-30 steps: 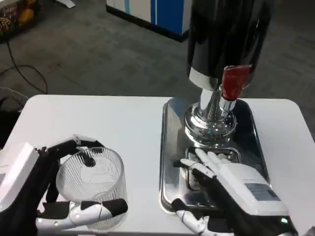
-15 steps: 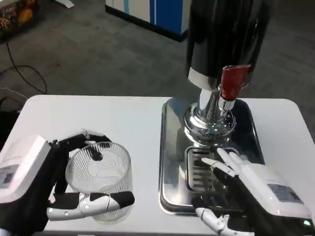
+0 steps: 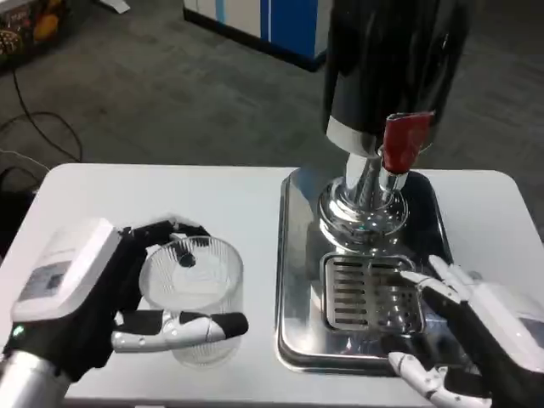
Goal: Grasp the cup under the faucet to collect the drink, then remove the cup.
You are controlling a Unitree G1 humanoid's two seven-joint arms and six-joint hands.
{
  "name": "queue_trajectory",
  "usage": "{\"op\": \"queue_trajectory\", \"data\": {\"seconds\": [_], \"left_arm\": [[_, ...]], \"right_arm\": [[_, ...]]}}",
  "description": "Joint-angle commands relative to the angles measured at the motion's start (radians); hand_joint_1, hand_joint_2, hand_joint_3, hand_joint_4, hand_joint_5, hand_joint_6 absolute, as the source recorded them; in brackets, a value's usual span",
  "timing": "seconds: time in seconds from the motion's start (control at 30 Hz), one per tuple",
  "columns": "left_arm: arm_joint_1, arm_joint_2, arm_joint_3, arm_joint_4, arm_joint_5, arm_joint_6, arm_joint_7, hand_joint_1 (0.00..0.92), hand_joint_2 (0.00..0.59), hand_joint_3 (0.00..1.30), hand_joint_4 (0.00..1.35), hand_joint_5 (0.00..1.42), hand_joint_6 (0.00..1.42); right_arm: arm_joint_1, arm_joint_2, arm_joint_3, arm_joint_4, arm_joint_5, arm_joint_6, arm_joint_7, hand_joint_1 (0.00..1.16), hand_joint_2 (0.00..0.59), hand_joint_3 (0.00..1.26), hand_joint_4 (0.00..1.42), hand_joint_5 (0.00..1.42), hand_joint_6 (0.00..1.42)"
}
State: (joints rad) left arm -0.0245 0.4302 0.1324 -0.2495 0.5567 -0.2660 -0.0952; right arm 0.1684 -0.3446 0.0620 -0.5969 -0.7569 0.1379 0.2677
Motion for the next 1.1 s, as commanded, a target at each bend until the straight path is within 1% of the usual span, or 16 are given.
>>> {"op": "queue_trajectory", "data": {"seconds": [0.03,0.1,0.2,0.33,0.5,0.53,0.6,0.8,1.1], "left_arm": [[-0.093,0.009,-0.024,0.048,0.005,0.005,0.031,0.585,0.0,1.02,1.12,1.28,1.42],[-0.14,0.009,-0.042,0.085,0.011,0.009,0.035,0.585,0.0,1.02,1.12,1.28,1.42],[-0.192,0.007,-0.065,0.123,0.017,0.011,0.042,0.585,0.0,1.02,1.12,1.28,1.42],[-0.257,0.004,-0.097,0.174,0.028,0.017,0.055,0.585,0.0,1.02,1.12,1.28,1.42],[-0.39,-0.014,-0.157,0.302,0.052,0.023,0.082,0.585,0.0,1.02,1.12,1.28,1.42],[-0.416,-0.017,-0.171,0.328,0.057,0.023,0.087,0.585,0.0,1.02,1.12,1.28,1.42],[-0.449,-0.019,-0.191,0.362,0.061,0.021,0.096,0.585,0.0,1.02,1.12,1.28,1.42],[-0.568,-0.051,-0.264,0.47,0.075,0.014,0.125,0.585,0.0,1.02,1.12,1.28,1.42],[-0.68,-0.108,-0.359,0.6,0.091,0.006,0.147,0.585,0.0,1.02,1.12,1.28,1.42]], "right_arm": [[0.021,-0.019,-0.039,-0.006,0.012,0.012,0.002,0.38,0.423,0.13,0.0,0.01,0.0],[0.028,-0.022,-0.056,-0.005,0.013,0.018,-0.004,0.37,0.428,0.08,0.0,0.0,0.0],[0.034,-0.022,-0.076,-0.004,0.017,0.024,-0.007,0.36,0.424,0.06,0.0,0.0,0.0],[0.041,-0.023,-0.1,0.0,0.033,0.032,-0.005,0.36,0.423,0.06,0.0,0.0,0.0],[0.062,-0.028,-0.135,-0.007,0.059,0.036,-0.006,0.35,0.422,0.07,0.0,0.0,0.0],[0.065,-0.028,-0.139,-0.007,0.062,0.036,-0.005,0.34,0.43,0.07,0.0,0.0,0.0],[0.072,-0.029,-0.15,-0.009,0.069,0.035,-0.005,0.33,0.431,0.08,0.0,0.0,0.0],[0.092,-0.032,-0.186,-0.014,0.098,0.038,-0.003,0.33,0.431,0.08,0.0,0.0,0.0],[0.11,-0.034,-0.22,-0.019,0.127,0.038,-0.005,0.32,0.43,0.08,0.0,0.0,0.0]]}}
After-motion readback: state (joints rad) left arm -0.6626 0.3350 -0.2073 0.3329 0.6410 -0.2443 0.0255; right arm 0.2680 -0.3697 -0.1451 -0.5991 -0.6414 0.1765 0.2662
